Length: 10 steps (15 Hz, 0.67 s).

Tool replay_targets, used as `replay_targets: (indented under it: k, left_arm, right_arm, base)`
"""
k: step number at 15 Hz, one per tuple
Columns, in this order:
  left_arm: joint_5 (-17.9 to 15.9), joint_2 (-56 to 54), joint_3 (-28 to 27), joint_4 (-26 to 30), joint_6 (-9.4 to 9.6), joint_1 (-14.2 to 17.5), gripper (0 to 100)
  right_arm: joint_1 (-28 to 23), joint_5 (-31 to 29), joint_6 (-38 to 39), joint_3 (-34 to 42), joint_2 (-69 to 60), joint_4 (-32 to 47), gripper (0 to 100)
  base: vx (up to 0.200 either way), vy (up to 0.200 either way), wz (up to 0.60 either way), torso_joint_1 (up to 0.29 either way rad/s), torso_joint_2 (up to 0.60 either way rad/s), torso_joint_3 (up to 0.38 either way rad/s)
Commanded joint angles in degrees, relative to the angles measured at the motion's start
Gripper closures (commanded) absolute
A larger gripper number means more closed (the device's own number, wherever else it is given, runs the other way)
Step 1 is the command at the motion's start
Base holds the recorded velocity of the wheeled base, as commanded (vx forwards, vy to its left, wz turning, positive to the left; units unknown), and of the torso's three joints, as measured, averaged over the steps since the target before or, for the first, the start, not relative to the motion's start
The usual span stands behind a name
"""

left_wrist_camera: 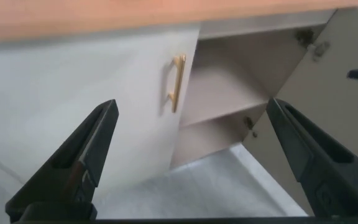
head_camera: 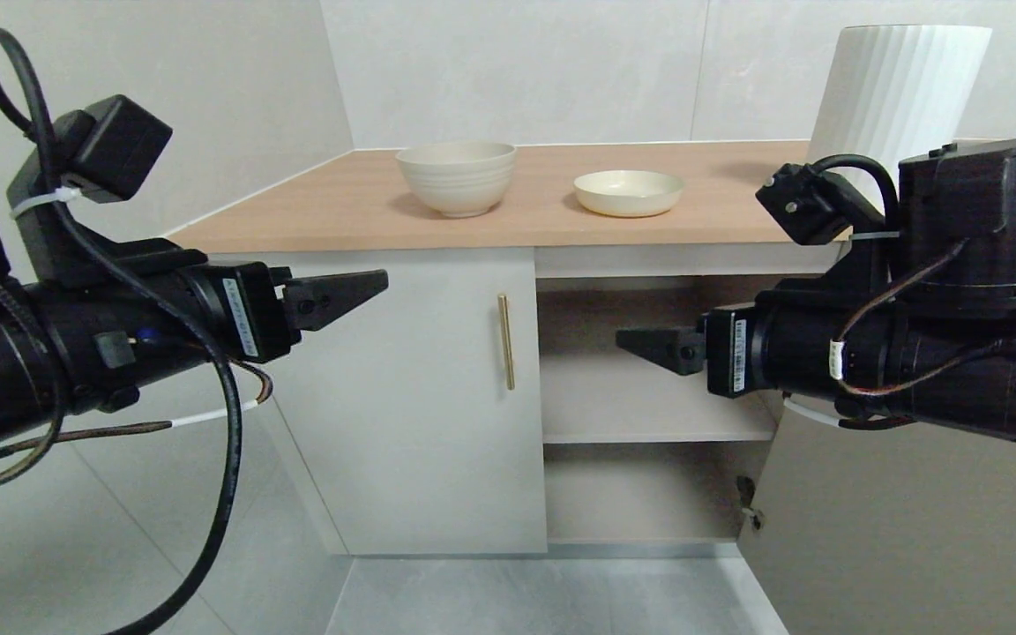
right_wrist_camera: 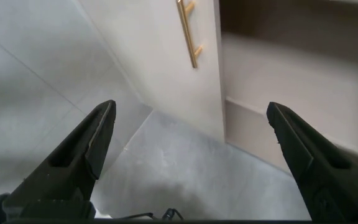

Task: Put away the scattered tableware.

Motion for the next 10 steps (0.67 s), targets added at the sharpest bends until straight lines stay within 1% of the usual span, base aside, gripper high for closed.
replay_targets:
  k: [1, 5, 7, 9, 10]
  left_arm:
    - [-0.03, -0.56, -0.21, 0.08, -0.15, 0.01, 0]
    - [-0.03, -0.74, -0.3, 0.08, -0.15, 0.19, 0]
    - [-0.12, -1.35, -0.21, -0.1, -0.24, 0.19, 0]
    - [-0.21, -2.58, -0.21, -0.19, -0.24, 0.1, 0]
    - [-0.21, -2.76, -0.3, -0.19, -0.32, 0.1, 0]
  right_arm:
    - [-0.04, -0.02, -0.01, 0.04, 0.01, -0.02, 0]
    - [0.14, 0.07, -0.01, 0.3, -0.52, 0.6, 0]
    - [0.14, 0.59, -0.45, 3.03, -2.28, -0.02, 0]
    - [0.14, 1.3, -3.09, 4.34, -4.03, -0.46, 0]
    - [0.23, 1.3, -3.17, 4.52, -4.47, -0.54, 0]
  base:
    - [0.2, 0.0, 0.0, 0.012, 0.01, 0.002]
    - [0.2, 0.0, 0.0, 0.005, 0.0, 0.002]
    - [0.2, 0.0, 0.0, 0.0, 0.0, 0.005]
    - [0.0, 0.0, 0.0, 0.0, 0.0, 0.0]
    - [0.0, 0.0, 0.0, 0.0, 0.0, 0.0]
